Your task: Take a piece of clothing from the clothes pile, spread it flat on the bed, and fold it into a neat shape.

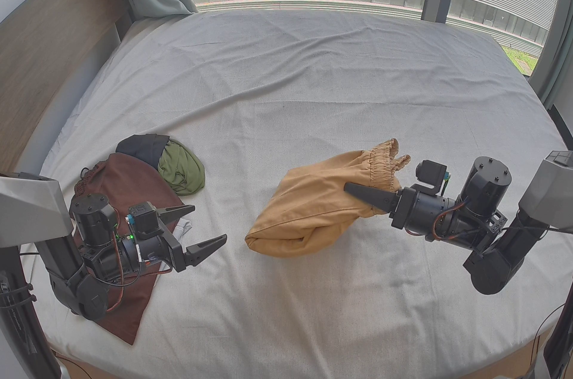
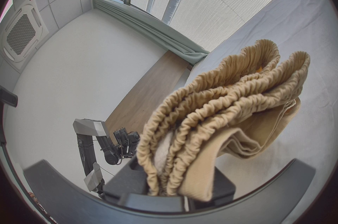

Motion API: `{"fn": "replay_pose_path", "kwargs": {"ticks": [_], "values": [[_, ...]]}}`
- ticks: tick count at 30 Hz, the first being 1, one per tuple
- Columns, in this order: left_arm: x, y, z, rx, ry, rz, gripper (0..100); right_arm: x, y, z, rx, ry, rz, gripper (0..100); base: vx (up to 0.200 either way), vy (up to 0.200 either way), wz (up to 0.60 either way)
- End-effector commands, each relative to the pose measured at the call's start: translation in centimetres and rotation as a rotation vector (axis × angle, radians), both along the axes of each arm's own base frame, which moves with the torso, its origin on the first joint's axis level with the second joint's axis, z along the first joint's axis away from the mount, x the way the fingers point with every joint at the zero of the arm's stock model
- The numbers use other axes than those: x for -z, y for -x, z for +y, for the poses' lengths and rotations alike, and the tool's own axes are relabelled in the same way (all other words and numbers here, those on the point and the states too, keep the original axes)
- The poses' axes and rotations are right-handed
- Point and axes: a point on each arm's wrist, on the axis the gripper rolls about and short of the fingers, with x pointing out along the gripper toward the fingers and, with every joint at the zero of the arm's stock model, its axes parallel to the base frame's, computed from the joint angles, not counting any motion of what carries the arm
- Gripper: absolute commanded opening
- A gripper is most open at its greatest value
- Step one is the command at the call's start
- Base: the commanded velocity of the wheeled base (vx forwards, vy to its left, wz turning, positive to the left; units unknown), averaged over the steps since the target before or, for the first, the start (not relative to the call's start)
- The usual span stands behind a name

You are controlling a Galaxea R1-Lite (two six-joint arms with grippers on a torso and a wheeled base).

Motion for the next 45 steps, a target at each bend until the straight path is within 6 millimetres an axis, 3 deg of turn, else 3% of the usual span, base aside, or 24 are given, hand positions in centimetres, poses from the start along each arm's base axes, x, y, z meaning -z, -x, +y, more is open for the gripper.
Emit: {"fn": "replay_pose_path", "kwargs": {"ticks": [1, 13, 28, 45], "values": [[0.1, 0.0, 0.0, 0.000, 0.000, 0.001, 100, -0.9, -0.6, 0.2, 0.000, -0.026, -0.030, 0, 0.000, 0.000, 0.00], [0.1, 0.0, 0.0, 0.000, 0.000, 0.003, 100, -2.7, -3.4, 0.8, 0.006, -0.080, -0.062, 0, 0.000, 0.000, 0.00], [0.0, 0.0, 0.0, 0.002, 0.001, -0.002, 100, -3.0, -10.4, 1.7, 0.038, -0.092, -0.056, 0, 0.000, 0.000, 0.00], [0.2, 0.0, -0.2, 0.008, -0.001, 0.006, 100, -1.3, -15.1, 2.3, 0.061, -0.093, -0.041, 0, 0.000, 0.000, 0.00]]}}
